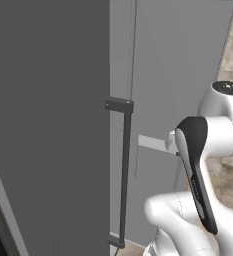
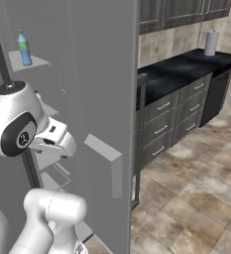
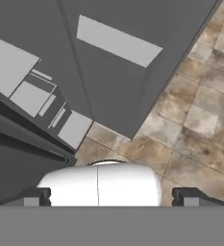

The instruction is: Take the bottled waters from the counter and place them in the freezer to freeze. Close the freezer door after placing the bottles.

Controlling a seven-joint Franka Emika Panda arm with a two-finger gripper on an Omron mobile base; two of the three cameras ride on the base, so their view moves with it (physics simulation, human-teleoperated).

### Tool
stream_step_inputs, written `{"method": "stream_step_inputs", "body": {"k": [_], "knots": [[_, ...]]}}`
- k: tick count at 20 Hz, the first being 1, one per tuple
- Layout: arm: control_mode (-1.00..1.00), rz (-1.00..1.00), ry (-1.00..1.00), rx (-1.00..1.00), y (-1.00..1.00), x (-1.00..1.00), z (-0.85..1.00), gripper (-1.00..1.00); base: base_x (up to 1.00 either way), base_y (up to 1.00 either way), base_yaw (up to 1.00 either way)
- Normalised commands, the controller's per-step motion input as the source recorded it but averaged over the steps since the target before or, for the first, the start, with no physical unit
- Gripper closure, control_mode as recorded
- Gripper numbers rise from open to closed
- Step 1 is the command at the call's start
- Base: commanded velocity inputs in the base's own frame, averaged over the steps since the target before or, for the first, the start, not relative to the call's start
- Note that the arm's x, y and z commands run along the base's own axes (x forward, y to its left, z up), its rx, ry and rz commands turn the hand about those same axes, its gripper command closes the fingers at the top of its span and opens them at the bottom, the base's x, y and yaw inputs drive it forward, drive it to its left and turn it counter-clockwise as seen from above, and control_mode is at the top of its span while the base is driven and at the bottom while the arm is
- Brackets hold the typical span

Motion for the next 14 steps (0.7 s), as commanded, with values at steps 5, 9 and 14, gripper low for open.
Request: {"method": "stream_step_inputs", "body": {"k": [5, 9, 14], "knots": [[-1.00, 0.01, 0.00, 0.14, 0.07, 0.00, -0.39, -1.00, 0.00, 0.00, 0.00], [-1.00, 0.00, 0.04, 0.06, 0.17, 0.00, -0.29, -1.00, 0.00, 0.00, 0.00], [-1.00, 0.01, 0.06, 0.00, 0.15, 0.00, -0.05, -1.00, 0.00, 0.00, 0.00]]}}
